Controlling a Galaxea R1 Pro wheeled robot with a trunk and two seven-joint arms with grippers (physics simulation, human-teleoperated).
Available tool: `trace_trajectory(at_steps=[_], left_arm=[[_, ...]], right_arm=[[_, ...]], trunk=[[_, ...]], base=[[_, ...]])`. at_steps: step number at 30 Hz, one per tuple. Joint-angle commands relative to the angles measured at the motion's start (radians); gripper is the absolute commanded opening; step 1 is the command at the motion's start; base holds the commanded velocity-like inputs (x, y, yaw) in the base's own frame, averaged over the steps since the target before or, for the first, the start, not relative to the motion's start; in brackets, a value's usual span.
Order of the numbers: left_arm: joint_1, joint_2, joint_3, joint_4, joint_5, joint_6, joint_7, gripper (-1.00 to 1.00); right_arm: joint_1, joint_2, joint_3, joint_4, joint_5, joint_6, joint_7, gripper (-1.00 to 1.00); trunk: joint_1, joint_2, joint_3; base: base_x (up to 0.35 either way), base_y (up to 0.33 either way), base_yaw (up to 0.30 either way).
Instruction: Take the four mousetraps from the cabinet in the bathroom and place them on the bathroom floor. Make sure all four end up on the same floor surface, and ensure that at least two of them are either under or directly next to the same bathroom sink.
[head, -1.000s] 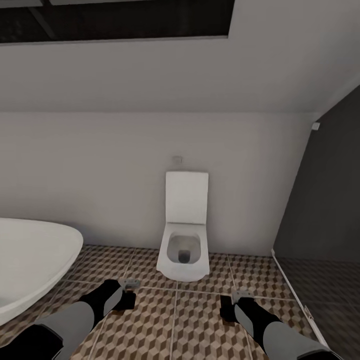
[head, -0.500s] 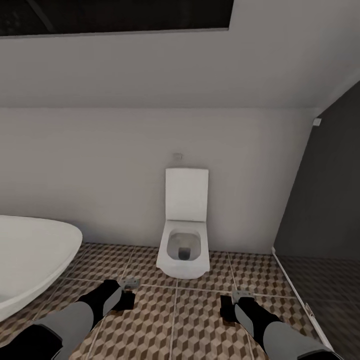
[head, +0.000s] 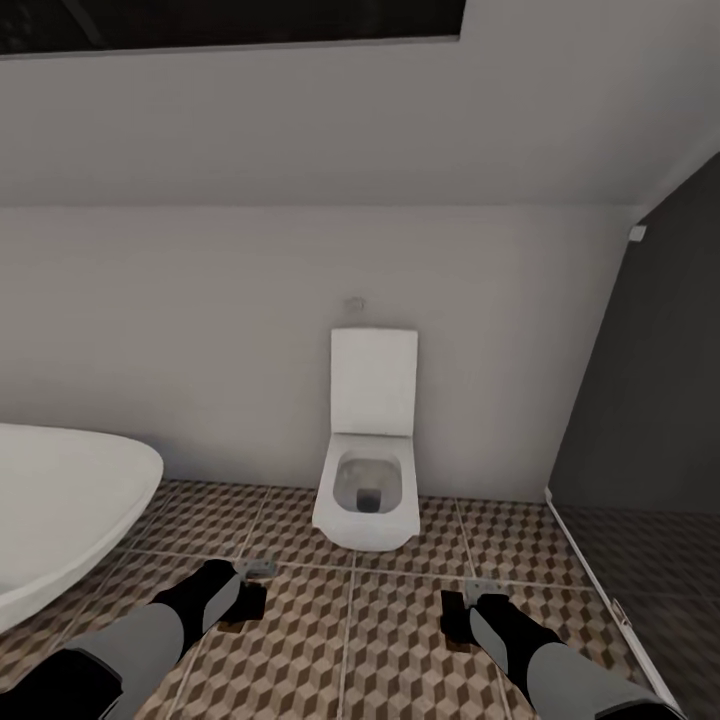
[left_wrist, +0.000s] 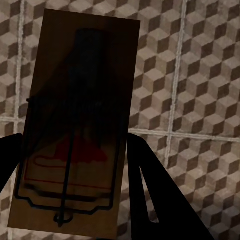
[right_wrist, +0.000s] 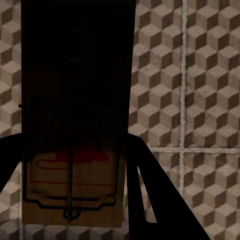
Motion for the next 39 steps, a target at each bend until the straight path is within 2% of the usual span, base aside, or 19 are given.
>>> trace_trajectory(at_steps=[1, 18, 29, 39], left_arm=[[0.0, 0.001, -0.008, -0.003, 0.007, 0.005, 0.004, -1.0], [0.0, 0.001, -0.008, -0.003, 0.007, 0.004, 0.004, -1.0], [0.0, 0.0, -0.007, -0.004, 0.007, 0.004, 0.004, -1.0], [0.0, -0.001, -0.007, -0.007, 0.007, 0.002, 0.004, -1.0]], right_arm=[[0.0, 0.0, 0.008, -0.002, -0.014, 0.005, -0.006, -1.0], [0.0, 0.0, 0.008, -0.002, -0.015, 0.005, -0.006, -1.0], [0.0, 0.0, 0.008, -0.002, -0.014, 0.005, -0.006, -1.0], [0.0, 0.0, 0.006, -0.002, -0.015, 0.005, -0.011, -1.0]], trunk=[[0.004, -0.008, -0.004], [0.069, -0.127, -0.058], [0.111, -0.204, -0.092], [0.15, -0.274, -0.123]], base=[[0.0, 0.0, 0.0], [0.001, 0.001, 0.0], [0.239, 0.095, 0.0], [0.033, 0.004, 0.0]])
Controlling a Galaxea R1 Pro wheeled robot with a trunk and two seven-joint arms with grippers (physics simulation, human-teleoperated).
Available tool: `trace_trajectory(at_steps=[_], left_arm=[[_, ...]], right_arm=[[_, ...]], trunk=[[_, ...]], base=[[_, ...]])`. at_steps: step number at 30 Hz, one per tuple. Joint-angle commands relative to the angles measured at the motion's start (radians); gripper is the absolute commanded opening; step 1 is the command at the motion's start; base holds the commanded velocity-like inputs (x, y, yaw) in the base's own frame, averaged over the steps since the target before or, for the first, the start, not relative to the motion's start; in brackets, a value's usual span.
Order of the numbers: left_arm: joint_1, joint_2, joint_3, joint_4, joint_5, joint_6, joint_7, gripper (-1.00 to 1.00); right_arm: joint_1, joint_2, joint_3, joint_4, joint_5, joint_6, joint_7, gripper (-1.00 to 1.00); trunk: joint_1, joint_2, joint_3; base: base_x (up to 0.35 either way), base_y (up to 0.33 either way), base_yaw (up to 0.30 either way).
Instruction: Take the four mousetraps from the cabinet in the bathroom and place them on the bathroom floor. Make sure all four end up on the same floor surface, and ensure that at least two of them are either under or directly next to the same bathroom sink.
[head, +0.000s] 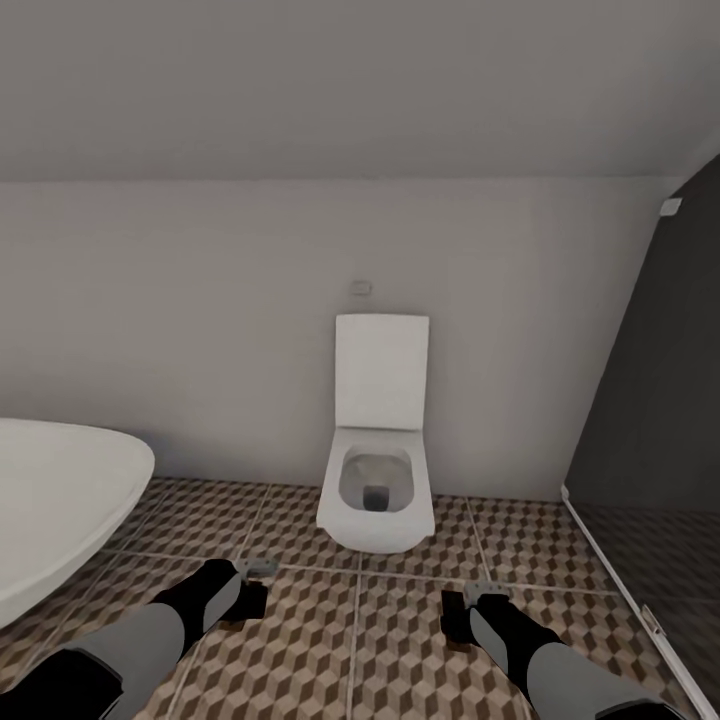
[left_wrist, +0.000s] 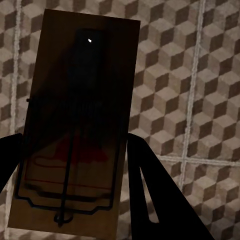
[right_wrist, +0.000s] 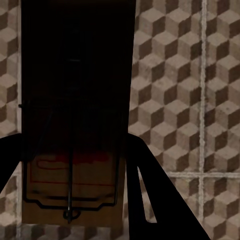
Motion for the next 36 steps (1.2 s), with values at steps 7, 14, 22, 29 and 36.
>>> trace_trajectory(at_steps=[7, 14, 22, 29, 36], left_arm=[[0.0, 0.0, -0.007, -0.016, 0.009, -0.035, 0.001, -1.0], [0.0, -0.001, -0.007, -0.015, 0.009, -0.076, -0.003, -1.0], [0.0, 0.0, -0.005, -0.013, 0.01, -0.082, -0.005, -1.0], [0.0, -0.001, -0.006, -0.013, 0.01, -0.085, -0.002, -1.0], [0.0, 0.001, -0.003, -0.013, 0.011, -0.079, 0.0, -1.0]], right_arm=[[0.0, 0.0, 0.007, -0.002, -0.014, 0.004, -0.006, -1.0], [-0.001, 0.0, 0.008, -0.002, -0.014, 0.004, -0.005, -1.0], [0.0, 0.0, 0.009, -0.002, -0.014, 0.004, -0.005, -1.0], [0.0, 0.0, 0.009, -0.002, -0.014, 0.004, -0.007, -1.0], [0.0, 0.0, 0.009, -0.002, -0.014, 0.004, -0.008, -1.0]], trunk=[[0.011, -0.022, -0.01], [0.011, -0.022, -0.01], [0.011, -0.022, -0.01], [0.011, -0.022, -0.01], [0.027, -0.05, -0.023]], base=[[0.001, 0.0, 0.0], [0.018, 0.0, 0.0], [0.247, 0.0, 0.0], [0.2, 0.0, 0.0], [0.017, 0.0, 0.0]])
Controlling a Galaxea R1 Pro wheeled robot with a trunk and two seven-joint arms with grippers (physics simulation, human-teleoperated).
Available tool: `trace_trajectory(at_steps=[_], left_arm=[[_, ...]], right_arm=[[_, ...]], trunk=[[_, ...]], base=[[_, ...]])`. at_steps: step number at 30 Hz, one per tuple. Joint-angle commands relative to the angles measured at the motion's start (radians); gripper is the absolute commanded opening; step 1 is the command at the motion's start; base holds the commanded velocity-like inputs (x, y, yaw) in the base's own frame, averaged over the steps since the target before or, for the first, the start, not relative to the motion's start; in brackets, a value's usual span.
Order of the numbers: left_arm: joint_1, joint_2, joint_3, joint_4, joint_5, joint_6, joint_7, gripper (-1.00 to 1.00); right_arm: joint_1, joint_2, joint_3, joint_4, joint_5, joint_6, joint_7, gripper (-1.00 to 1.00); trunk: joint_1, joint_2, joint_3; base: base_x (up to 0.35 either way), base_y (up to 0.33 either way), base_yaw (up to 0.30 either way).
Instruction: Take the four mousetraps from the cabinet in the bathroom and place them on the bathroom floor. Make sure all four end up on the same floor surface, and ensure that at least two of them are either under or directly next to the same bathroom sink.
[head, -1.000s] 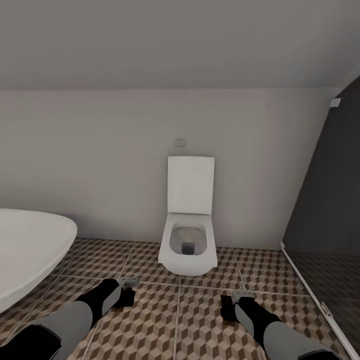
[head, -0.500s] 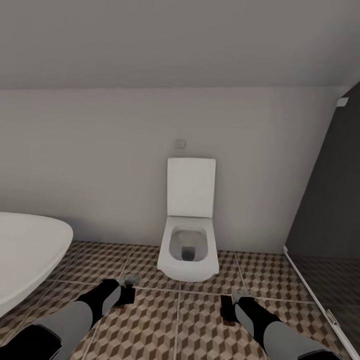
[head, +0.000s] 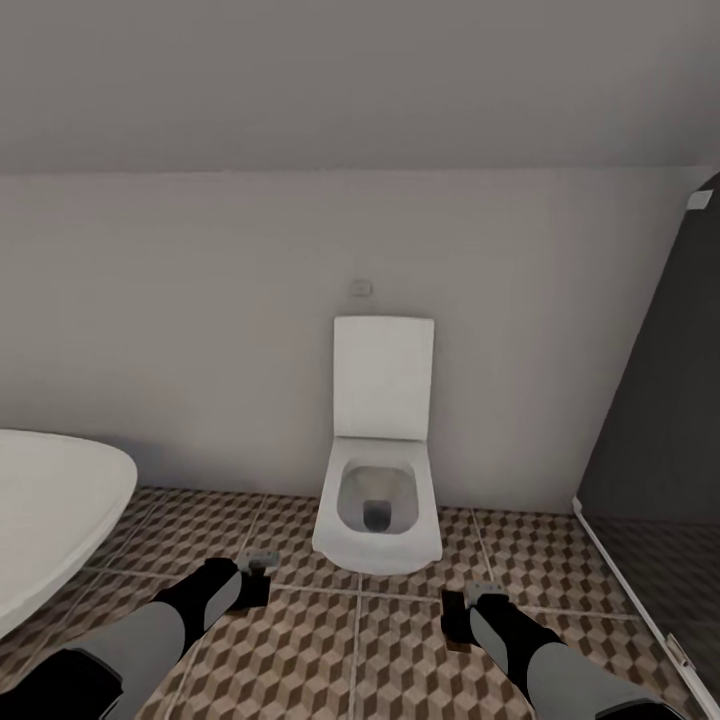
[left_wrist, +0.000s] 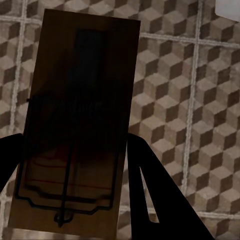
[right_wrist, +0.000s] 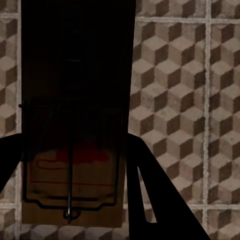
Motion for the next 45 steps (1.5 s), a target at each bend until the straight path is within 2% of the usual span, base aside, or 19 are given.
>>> trace_trajectory(at_steps=[1, 6, 7, 8, 12, 17, 20, 26, 33, 45], left_arm=[[0.0, 0.001, -0.008, -0.003, 0.007, 0.006, 0.004, -1.0], [0.0, 0.002, -0.007, -0.004, 0.008, 0.018, 0.0, -1.0], [0.0, 0.002, -0.007, -0.005, 0.008, 0.034, 0.001, -1.0], [0.0, 0.002, -0.004, -0.011, 0.008, 0.091, 0.004, -1.0], [0.0, 0.002, -0.001, -0.014, 0.008, 0.127, 0.007, -1.0], [-0.011, 0.002, 0.0, -0.006, 0.009, 0.135, 0.007, -1.0], [-0.074, 0.0, 0.0, 0.026, 0.011, 0.137, 0.007, -1.0], [-0.115, -0.004, 0.0, 0.059, 0.013, 0.137, 0.005, -1.0], [-0.124, -0.004, 0.0, 0.065, 0.014, 0.137, 0.005, -1.0], [-0.124, -0.005, -0.002, 0.067, 0.013, 0.136, 0.003, -1.0]], right_arm=[[0.0, 0.0, 0.008, -0.002, -0.014, 0.004, -0.006, -1.0], [-0.001, -0.001, 0.006, -0.003, -0.014, 0.004, -0.005, -1.0], [-0.001, -0.001, 0.006, -0.003, -0.014, 0.004, -0.005, -1.0], [-0.002, -0.002, 0.006, -0.004, -0.013, 0.004, -0.003, -1.0], [-0.003, -0.002, 0.006, -0.004, -0.013, 0.006, -0.003, -1.0], [-0.019, -0.003, 0.006, -0.003, -0.014, 0.017, -0.003, -1.0], [-0.049, -0.003, 0.005, 0.001, -0.014, 0.086, -0.002, -1.0], [-0.067, -0.005, 0.005, 0.002, -0.015, 0.135, -0.002, -1.0], [-0.109, -0.013, 0.003, 0.007, -0.016, 0.146, -0.002, -1.0], [-0.121, -0.026, 0.003, 0.006, -0.018, 0.147, -0.003, -1.0]], trunk=[[0.004, -0.008, -0.004], [0.023, -0.043, -0.02], [0.027, -0.05, -0.023], [0.031, -0.057, -0.026], [0.046, -0.085, -0.04], [0.065, -0.12, -0.062], [0.077, -0.141, -0.076], [0.1, -0.183, -0.104], [0.126, -0.232, -0.137], [0.172, -0.316, -0.193]], base=[[0.001, 0.0, 0.0], [0.0, 0.0, 0.0], [0.0, 0.0, 0.0], [0.0, 0.0, 0.0], [0.0, 0.0, 0.0], [0.0, 0.0, 0.001], [0.0, 0.0, 0.047], [0.0, 0.0, 0.094], [0.0, 0.0, 0.109], [0.0, 0.0, 0.113]])
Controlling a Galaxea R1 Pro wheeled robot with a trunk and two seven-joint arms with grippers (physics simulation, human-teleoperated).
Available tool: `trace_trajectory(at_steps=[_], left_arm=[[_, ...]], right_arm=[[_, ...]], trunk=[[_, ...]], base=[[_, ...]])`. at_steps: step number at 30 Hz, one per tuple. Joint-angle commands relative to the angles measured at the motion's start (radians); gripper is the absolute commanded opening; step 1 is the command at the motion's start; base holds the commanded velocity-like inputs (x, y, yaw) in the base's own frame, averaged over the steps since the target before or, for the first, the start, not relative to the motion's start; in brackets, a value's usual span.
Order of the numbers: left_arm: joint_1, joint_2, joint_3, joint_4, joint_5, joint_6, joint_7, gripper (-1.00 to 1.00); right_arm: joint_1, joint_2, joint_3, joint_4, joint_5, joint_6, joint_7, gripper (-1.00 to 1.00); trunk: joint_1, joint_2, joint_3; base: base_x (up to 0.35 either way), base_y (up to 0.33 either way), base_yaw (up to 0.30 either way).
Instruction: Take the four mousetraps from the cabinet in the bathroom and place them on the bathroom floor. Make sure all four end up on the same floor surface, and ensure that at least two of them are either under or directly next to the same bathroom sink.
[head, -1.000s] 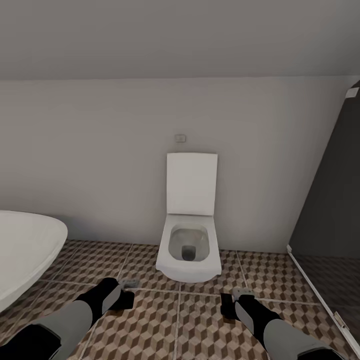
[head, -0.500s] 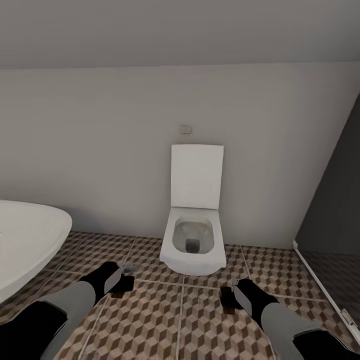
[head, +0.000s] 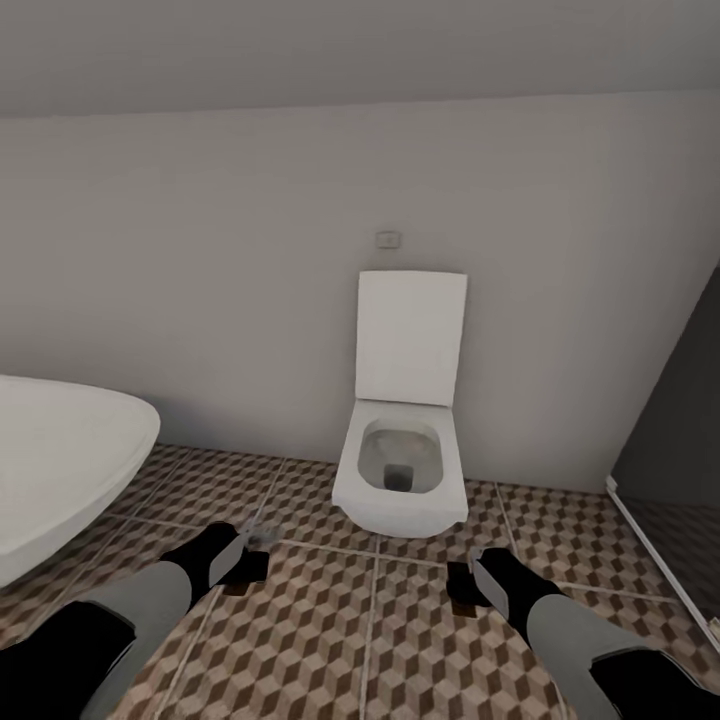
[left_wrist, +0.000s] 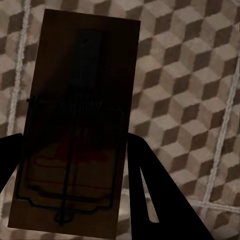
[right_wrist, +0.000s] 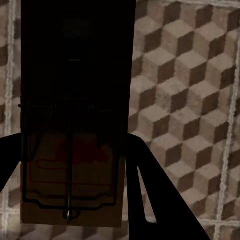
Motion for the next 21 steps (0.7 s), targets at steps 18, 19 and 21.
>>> trace_trajectory(at_steps=[18, 19, 21], left_arm=[[0.0, -0.014, -0.01, -0.014, 0.005, 0.007, 0.002, -1.0], [0.0, -0.016, -0.01, -0.016, 0.005, 0.008, 0.002, -1.0], [-0.001, -0.019, -0.01, -0.018, 0.005, 0.01, 0.002, -1.0]], right_arm=[[-0.001, -0.014, 0.007, -0.002, -0.015, 0.002, -0.005, -1.0], [-0.001, -0.014, 0.007, -0.002, -0.015, 0.001, -0.005, -1.0], [-0.001, -0.014, 0.007, -0.002, -0.015, 0.0, -0.005, -1.0]], trunk=[[0.069, -0.127, -0.08], [0.073, -0.134, -0.084], [0.077, -0.141, -0.091]], base=[[0.0, 0.0, -0.074], [0.0, 0.0, -0.05], [0.0, 0.0, -0.036]])
